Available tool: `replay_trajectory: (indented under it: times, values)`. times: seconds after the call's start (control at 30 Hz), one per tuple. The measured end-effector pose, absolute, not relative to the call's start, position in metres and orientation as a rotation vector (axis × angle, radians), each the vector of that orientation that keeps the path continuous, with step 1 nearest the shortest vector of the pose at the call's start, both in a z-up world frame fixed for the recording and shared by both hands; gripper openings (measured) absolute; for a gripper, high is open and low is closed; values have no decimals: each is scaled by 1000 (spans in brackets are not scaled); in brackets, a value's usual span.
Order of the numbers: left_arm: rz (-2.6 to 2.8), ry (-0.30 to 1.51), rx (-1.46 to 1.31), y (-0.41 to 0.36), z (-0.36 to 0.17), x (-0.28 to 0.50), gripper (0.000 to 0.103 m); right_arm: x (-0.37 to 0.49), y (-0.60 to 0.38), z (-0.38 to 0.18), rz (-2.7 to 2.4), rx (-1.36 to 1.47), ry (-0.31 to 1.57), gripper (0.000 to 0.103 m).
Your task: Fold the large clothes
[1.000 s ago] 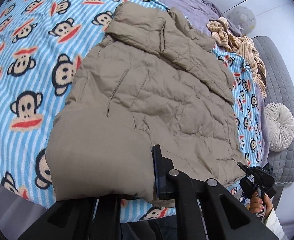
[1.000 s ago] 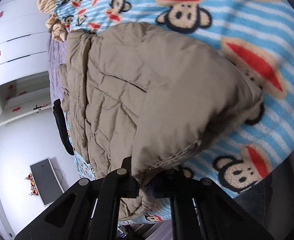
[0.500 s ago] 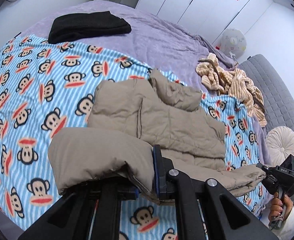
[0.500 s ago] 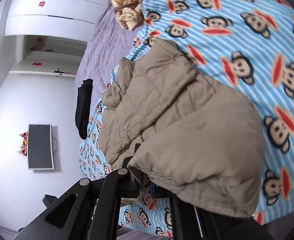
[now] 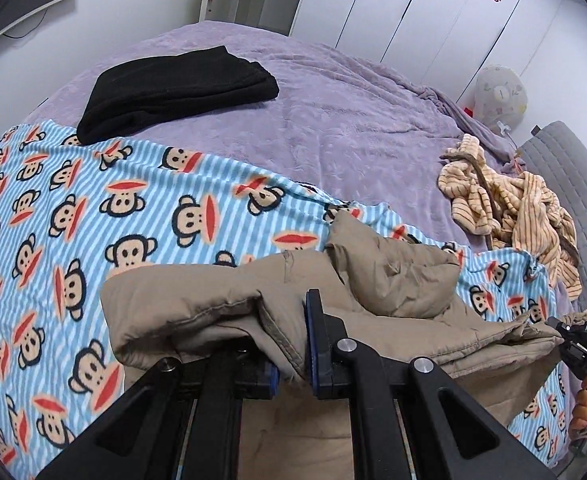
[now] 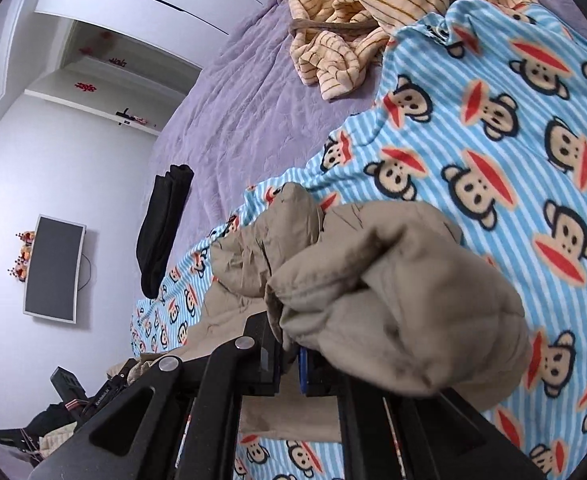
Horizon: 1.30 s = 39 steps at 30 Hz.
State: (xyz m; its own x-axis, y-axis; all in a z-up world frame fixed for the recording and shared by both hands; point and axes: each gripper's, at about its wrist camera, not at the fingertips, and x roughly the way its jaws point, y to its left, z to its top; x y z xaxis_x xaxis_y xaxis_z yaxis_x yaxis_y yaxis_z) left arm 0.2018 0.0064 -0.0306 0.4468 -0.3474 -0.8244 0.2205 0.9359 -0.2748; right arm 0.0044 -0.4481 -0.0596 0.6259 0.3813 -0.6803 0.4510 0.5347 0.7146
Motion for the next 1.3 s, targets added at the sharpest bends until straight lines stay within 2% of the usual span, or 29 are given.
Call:
replay_trajectory:
  times: [0.2, 0.5, 0.73, 0.77, 0.8, 0.83, 0.87, 0.9, 0.93, 1.0, 1.1, 1.13, 1.17, 1.2, 1.23, 1.27, 1.3]
  values:
    - [-299, 1115, -116, -15, -89, 249, 12, 64, -457, -95, -82, 1029, 949, 7]
    - [-241, 1146, -67, -37, -151, 276, 12, 97, -472, -171, -130, 1088, 1010, 7]
    - [-226, 1138, -39, -41, -152, 278, 15, 108, -472, -202, -139, 1120, 1025, 7]
    - [-232, 1127, -31, -40, -147, 276, 19, 107, -472, -202, -139, 1118, 1022, 7]
    - [-242, 1109, -23, -39, -141, 272, 37, 107, -472, -200, -138, 1109, 1020, 9]
    - [-245, 1081, -15, -38, -134, 269, 74, 106, -470, -196, -135, 1095, 1018, 10]
    - [-231, 1042, 1, -36, -126, 264, 92, 107, -469, -193, -132, 1080, 1016, 16]
    - [-224, 992, 22, -35, -116, 258, 103, 107, -468, -188, -128, 1066, 1015, 27]
    - [-237, 965, 47, -36, -109, 255, 103, 107, -468, -182, -115, 1054, 1008, 57]
    - [-256, 969, 90, -40, -101, 252, 103, 106, -468, -171, -84, 1040, 980, 86]
    - [-299, 972, 101, -44, -90, 246, 101, 104, -464, -152, -59, 995, 963, 86]
    - [-330, 980, 89, -46, -88, 242, 90, 103, -461, -148, -49, 988, 967, 85]
    - [-380, 1001, 71, -49, -88, 237, 83, 102, -457, -144, -36, 981, 971, 82]
    - [-431, 1030, 57, -53, -91, 232, 77, 101, -450, -140, -15, 968, 974, 66]
    - [-482, 1056, 50, -59, -96, 228, 76, 101, -440, -136, 16, 943, 986, 35]
    - [-529, 1071, 66, -68, -102, 222, 73, 102, -427, -135, 42, 909, 1011, 23]
    - [-552, 1081, 117, -78, -110, 216, 65, 103, -414, -136, 76, 873, 1041, 20]
